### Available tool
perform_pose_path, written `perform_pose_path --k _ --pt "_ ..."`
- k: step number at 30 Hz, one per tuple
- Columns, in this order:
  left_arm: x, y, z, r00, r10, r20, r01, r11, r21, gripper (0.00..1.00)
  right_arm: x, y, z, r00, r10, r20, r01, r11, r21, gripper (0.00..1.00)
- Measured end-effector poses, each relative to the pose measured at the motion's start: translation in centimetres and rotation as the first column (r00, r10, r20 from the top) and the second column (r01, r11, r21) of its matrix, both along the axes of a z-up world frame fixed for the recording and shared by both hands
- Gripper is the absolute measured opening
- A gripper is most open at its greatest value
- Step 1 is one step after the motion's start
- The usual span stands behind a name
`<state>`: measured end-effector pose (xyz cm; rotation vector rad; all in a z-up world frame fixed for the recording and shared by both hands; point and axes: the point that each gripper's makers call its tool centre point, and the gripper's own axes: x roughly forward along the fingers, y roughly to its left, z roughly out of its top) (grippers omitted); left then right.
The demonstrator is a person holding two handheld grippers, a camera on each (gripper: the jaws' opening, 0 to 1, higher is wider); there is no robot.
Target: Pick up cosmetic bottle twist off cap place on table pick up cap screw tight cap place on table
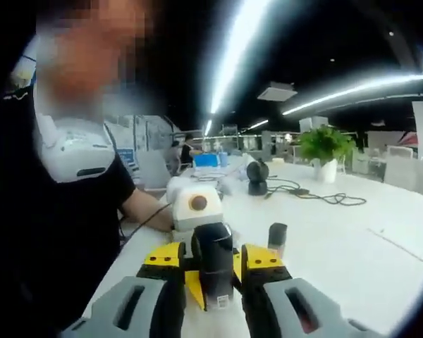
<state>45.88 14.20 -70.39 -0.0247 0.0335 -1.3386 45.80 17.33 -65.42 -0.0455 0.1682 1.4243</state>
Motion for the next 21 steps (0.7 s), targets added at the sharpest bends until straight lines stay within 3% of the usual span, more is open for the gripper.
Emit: perform_pose_path --k 10,21 --pt "-0.01 -0.09 -0.02 1.0 0.001 -0.001 -0.001 1.0 -0.002 0.15 0.02 0.69 -0.63 1.0 0.026 -0.016 -0.026 1.0 0.01 0.15" --pt "-0.35 -0.15 0.0 1.0 0.003 0.006 -0.003 1.0 0.003 0.15 -0.34 0.74 -0.63 0.998 -0.059 0.037 0.059 0.998 -0.01 0.14"
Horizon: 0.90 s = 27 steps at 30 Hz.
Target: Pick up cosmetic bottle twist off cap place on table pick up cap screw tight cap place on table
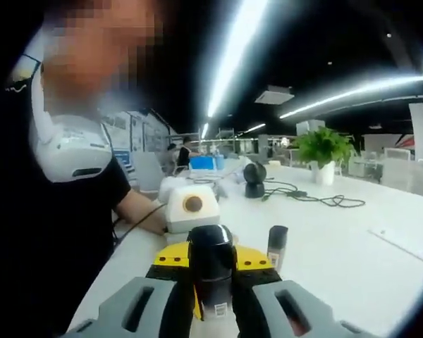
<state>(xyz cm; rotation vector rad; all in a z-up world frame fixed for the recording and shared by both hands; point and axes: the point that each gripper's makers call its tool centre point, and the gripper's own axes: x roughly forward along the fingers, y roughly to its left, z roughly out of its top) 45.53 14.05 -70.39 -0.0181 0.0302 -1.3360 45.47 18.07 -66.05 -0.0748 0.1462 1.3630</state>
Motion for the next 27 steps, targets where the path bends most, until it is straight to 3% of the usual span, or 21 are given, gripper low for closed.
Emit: perform_pose_path --k 16,20,27 --pt "-0.4 0.09 0.02 1.0 0.002 0.017 -0.002 1.0 0.017 0.14 -0.38 0.43 0.09 0.991 -0.129 0.037 0.128 0.992 0.018 0.13" --pt "-0.45 0.14 0.03 1.0 0.005 0.018 -0.006 1.0 0.022 0.14 -0.34 0.34 0.1 0.983 -0.181 0.039 0.18 0.983 0.032 0.13" --pt "-0.42 0.16 0.01 1.0 0.008 0.016 -0.008 1.0 0.023 0.14 -0.05 -0.18 0.12 0.948 -0.315 0.039 0.314 0.949 0.034 0.13"
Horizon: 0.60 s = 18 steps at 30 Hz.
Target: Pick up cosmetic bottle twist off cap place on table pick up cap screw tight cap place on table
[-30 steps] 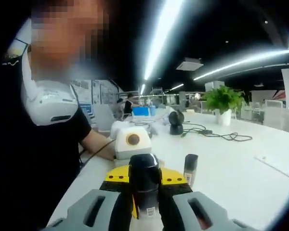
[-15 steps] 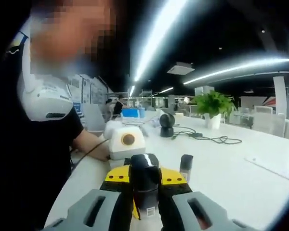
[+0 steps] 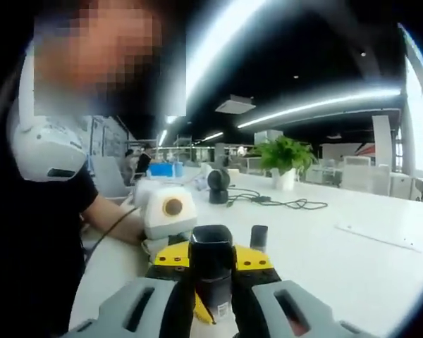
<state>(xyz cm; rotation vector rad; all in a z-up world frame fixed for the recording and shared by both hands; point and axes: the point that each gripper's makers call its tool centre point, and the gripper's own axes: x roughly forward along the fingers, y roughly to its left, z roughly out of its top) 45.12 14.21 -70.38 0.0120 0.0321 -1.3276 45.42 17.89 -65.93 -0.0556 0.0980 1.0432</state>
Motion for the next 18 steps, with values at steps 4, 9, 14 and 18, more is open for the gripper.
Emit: perform_pose_path --k 4,9,14,18 --pt "-0.01 0.02 0.01 1.0 0.001 0.003 -0.001 1.0 0.001 0.14 0.09 -0.19 0.01 0.997 -0.073 0.012 0.073 0.997 0.008 0.13" --pt "-0.01 0.07 0.05 1.0 0.005 0.005 -0.005 1.0 0.001 0.14 0.32 -0.52 0.01 0.986 -0.164 0.005 0.164 0.986 0.014 0.13" --pt "0.02 0.03 0.04 1.0 0.003 0.006 -0.003 1.0 0.001 0.14 0.35 -0.82 -0.01 0.971 -0.241 -0.004 0.241 0.97 0.026 0.13" --pt "-0.02 0.02 0.04 1.0 0.002 0.007 -0.002 1.0 0.001 0.14 0.25 -0.93 -0.03 0.949 -0.315 -0.011 0.315 0.948 0.034 0.13"
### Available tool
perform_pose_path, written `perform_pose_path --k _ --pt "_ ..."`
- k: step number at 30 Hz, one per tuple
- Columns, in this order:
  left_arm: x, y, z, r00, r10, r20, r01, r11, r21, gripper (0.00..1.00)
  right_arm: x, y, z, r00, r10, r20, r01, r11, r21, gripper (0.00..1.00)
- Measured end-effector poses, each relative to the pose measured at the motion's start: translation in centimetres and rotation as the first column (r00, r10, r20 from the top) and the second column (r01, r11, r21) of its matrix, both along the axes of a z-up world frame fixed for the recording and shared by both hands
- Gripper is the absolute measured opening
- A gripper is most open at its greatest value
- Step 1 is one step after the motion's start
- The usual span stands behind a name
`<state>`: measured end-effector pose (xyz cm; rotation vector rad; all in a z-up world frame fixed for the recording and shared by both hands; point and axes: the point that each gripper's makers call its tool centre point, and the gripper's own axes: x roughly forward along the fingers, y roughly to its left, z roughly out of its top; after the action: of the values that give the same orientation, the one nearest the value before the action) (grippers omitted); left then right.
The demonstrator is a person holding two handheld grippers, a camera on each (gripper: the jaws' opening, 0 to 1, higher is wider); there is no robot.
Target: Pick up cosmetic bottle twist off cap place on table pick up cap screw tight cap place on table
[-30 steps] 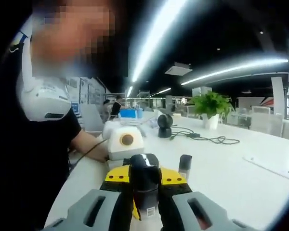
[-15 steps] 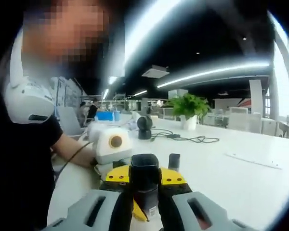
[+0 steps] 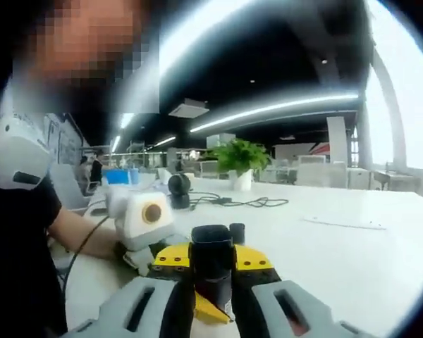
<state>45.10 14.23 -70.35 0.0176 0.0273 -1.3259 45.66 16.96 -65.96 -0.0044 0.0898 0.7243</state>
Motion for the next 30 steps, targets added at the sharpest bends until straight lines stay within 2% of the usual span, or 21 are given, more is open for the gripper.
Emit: perform_pose_path --k 4,12,19,30 --pt "-0.1 0.01 0.0 1.0 -0.003 0.001 0.003 1.0 0.0 0.14 -0.05 -0.1 0.02 0.997 -0.079 0.013 0.079 0.997 -0.01 0.13" --pt "-0.11 0.0 0.02 1.0 -0.003 0.002 0.003 1.0 0.0 0.14 -0.04 -0.19 0.02 0.989 -0.145 0.009 0.145 0.989 -0.018 0.13" --pt "-0.14 0.0 -0.01 1.0 -0.002 0.002 0.002 1.0 0.001 0.14 -0.15 -0.32 0.01 0.966 -0.257 0.03 0.258 0.966 -0.03 0.13" --pt "-0.03 -0.03 -0.09 1.0 0.0 0.004 0.0 1.0 0.001 0.14 -0.26 -0.64 -0.08 0.925 -0.379 0.015 0.38 0.925 -0.024 0.13"
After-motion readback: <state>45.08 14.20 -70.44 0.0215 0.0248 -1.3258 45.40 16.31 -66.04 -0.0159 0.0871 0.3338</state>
